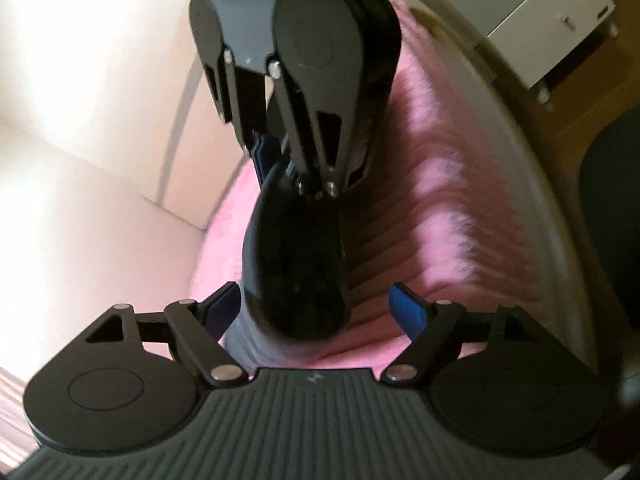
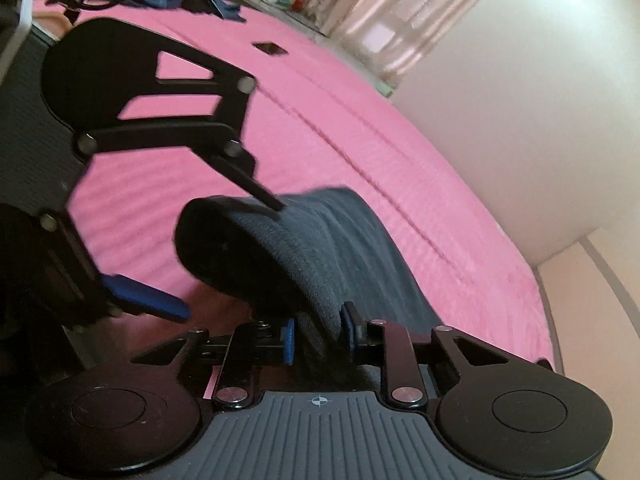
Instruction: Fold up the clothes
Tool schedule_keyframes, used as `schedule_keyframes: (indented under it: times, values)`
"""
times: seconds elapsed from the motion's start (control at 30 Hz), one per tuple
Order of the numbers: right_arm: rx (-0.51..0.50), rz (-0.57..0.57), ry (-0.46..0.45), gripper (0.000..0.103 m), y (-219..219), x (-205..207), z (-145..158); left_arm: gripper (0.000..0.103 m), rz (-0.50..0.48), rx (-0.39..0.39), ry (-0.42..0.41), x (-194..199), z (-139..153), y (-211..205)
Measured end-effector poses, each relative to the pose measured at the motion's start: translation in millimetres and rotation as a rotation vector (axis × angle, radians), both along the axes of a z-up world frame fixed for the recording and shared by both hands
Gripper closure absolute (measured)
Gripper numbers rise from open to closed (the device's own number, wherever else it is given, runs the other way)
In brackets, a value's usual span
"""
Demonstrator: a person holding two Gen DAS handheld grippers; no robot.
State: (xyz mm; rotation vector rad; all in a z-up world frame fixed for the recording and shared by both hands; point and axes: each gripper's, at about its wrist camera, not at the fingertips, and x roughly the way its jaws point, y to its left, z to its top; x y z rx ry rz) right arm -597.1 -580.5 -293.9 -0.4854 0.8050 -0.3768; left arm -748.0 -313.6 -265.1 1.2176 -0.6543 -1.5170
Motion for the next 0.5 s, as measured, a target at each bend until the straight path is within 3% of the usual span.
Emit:
schedule_keyframes:
  times: [0.17, 0.33, 0.37, 0.4, 0.43, 0.5]
  values:
    - [0.015, 0.041, 0.002, 0.084, 23, 21, -5, 0.024, 0.046, -0.029, -0.059, 28, 0, 14]
    - [0.024, -0.010, -0.017, 0.080, 35, 24, -22, 0.027, 0.011, 0.020, -0.076, 46, -9, 11]
    - [0.020, -0.020, -0.033, 0.075, 39, 21, -23, 0.037, -0.003, 0.033, -0.075, 48, -11, 9]
    - [0.002, -0.035, -0.049, 0.046, 43, 15, -24, 0.051, -0.002, 0.047, -0.063, 50, -10, 7]
    - [-0.023, -0.053, -0.064, 0.014, 47, 7, -25, 0.055, 0.003, 0.060, -0.050, 52, -8, 4]
    - [-0.055, -0.068, -0.050, 0.011, 54, -3, -30, 0.055, 0.013, 0.083, -0.002, 58, -1, 0]
